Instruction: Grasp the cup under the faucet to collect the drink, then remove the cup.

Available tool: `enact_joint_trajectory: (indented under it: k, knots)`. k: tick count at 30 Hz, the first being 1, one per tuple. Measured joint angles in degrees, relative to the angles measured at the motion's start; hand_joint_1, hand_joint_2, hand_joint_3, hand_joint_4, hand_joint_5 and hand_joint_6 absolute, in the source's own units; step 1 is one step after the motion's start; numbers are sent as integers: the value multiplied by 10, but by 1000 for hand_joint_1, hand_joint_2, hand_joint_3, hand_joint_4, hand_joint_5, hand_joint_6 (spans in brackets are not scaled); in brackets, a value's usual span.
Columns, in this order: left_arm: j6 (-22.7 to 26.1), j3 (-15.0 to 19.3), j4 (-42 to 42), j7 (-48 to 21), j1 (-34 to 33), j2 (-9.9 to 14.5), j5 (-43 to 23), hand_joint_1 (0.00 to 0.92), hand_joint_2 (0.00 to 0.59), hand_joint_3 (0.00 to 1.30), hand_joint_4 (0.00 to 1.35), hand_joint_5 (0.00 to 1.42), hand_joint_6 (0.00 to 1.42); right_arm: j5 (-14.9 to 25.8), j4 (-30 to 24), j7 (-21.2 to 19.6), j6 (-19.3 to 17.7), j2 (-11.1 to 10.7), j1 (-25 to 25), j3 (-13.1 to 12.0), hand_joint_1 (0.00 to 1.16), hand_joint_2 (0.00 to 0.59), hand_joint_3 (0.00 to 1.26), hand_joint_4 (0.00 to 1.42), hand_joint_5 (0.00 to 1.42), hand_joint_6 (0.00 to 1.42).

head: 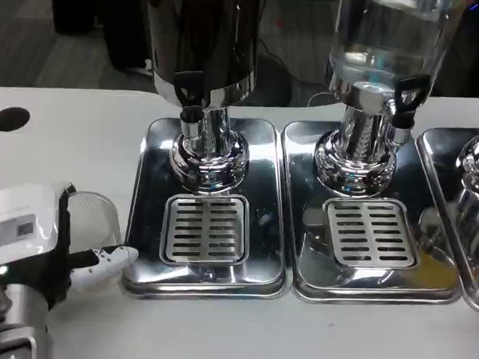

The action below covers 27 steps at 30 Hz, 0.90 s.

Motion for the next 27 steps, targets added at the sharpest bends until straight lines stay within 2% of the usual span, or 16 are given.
enact_joint_trajectory:
  k: [11, 27]
  knots:
    - [0, 1, 21, 52, 0, 1, -20, 268, 107, 391, 515, 732, 872, 7, 1, 3, -6, 0, 4, 0, 452, 391, 255, 109, 71, 0]
    - [-11, 2, 30, 118, 17, 4, -60, 283, 140, 504, 620, 846, 990, 6, 1, 6, -8, 0, 8, 8, 439, 388, 248, 109, 72, 0]
